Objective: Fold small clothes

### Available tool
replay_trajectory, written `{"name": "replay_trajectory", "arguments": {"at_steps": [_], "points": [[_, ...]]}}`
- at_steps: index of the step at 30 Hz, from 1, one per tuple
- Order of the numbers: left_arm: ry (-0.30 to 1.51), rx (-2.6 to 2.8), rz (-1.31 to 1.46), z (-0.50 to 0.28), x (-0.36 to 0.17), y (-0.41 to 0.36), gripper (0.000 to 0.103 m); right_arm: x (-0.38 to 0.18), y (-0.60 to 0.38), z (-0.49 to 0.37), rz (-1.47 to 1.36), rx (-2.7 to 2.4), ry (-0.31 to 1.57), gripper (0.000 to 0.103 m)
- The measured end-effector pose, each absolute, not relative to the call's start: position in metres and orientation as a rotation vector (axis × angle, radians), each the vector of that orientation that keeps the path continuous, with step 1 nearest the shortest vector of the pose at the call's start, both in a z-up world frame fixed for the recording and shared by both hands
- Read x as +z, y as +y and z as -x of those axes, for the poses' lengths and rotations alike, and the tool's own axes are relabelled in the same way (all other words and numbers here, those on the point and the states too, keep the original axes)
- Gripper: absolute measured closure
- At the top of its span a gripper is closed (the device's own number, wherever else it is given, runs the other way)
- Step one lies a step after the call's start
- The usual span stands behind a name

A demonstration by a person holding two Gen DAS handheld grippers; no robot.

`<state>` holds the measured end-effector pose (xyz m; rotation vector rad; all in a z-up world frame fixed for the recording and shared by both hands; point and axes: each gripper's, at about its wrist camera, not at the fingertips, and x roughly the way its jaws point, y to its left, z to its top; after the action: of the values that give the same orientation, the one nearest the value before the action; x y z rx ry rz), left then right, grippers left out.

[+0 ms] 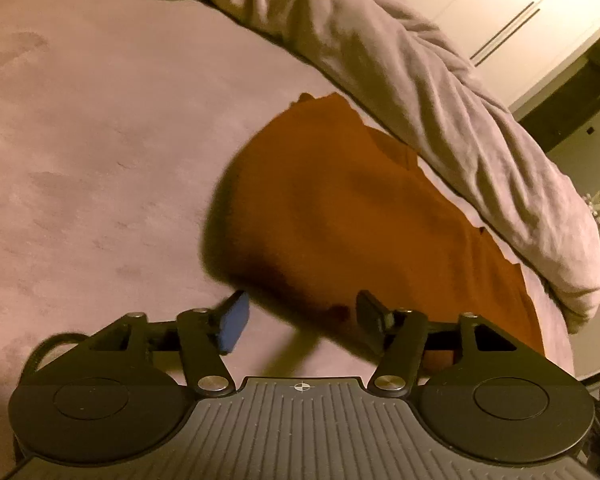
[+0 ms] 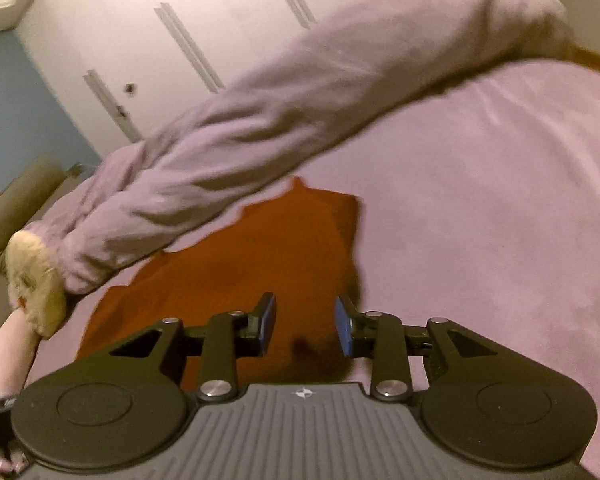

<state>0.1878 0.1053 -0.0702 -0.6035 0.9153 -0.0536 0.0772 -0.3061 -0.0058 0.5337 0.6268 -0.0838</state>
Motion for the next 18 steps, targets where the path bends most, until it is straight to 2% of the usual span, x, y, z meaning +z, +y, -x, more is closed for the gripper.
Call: {"name": "replay_trajectory", "arguments": {"at_steps": [1, 3, 6, 12, 15, 18], "points": [[0.919, -0.060, 0.621, -0.191, -0.072, 0.103, 0.034, -0.004, -0.298, -0.081, -0.520, -0.057, 0.624, 0.072], [0.924, -0.069, 0.649, -0.193, -0.076, 0.099, 0.023, -0.005, -0.274, -0.093, -0.473, -0.005, 0.648, 0.072], [0.903, -0.085, 0.696, -0.198, -0.080, 0.099, 0.016, -0.007, -0.233, -0.110, -0.411, 0.084, 0.673, 0.072], [0.911, -0.093, 0.763, -0.226, -0.084, 0.109, 0.015, -0.021, -0.157, -0.136, -0.214, 0.205, 0.700, 0.072], [0.900, -0.080, 0.783, -0.235, -0.081, 0.121, 0.016, -0.038, -0.154, -0.143, -0.169, 0.165, 0.763, 0.072], [0.873, -0.052, 0.824, -0.242, -0.083, 0.139, 0.016, -0.036, -0.166, -0.136, -0.167, 0.130, 0.750, 0.074]]}}
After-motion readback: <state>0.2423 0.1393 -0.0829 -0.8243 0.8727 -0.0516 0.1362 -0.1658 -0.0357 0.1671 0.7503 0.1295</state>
